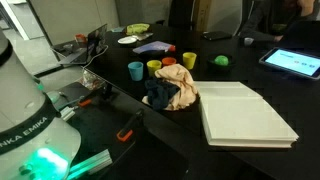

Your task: Flip the pages of the open book.

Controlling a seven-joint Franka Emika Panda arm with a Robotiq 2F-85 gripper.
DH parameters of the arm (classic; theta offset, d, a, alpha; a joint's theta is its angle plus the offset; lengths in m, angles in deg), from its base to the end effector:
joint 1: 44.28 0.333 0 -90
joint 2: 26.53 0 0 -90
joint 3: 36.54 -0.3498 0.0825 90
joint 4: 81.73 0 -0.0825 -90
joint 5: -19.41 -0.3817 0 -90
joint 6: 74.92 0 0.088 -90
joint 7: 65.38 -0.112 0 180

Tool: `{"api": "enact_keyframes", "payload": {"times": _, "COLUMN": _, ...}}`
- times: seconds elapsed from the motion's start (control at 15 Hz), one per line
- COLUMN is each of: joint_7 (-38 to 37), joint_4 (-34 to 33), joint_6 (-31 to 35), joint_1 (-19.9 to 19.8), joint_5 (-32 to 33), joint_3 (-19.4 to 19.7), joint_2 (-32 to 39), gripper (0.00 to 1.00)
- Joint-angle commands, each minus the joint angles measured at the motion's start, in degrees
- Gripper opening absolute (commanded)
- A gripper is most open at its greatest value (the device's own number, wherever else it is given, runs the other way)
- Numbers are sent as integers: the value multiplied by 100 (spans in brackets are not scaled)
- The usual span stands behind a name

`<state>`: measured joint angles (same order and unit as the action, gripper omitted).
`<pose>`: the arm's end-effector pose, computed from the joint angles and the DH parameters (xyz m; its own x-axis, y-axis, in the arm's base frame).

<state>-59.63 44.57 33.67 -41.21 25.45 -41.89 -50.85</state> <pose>0.4182 0.0599 0.5859 0.9576 0.2718 0.0957 0.2559 -0.9548 0.1514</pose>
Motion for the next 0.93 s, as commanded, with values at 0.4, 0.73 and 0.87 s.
{"api": "enact_keyframes", "payload": {"times": 0.4, "joint_7": -23, "joint_4": -86, "joint_6": -8, "joint_1": 65, "joint_5": 26, "joint_3": 51, "joint_2": -29, "gripper": 100}}
{"api": "enact_keyframes", "payload": {"times": 0.73, "joint_7": -24, "joint_4": -61, "joint_6": 22, "joint_1": 51, "joint_5": 15, "joint_3": 73, "joint_2": 30, "gripper": 100}}
{"api": "enact_keyframes", "payload": {"times": 0.87, "joint_7": -169, "joint_4": -15, "joint_6": 69, "joint_1": -54, "joint_5": 153, "joint_3": 90, "joint_2": 166, "gripper": 100}}
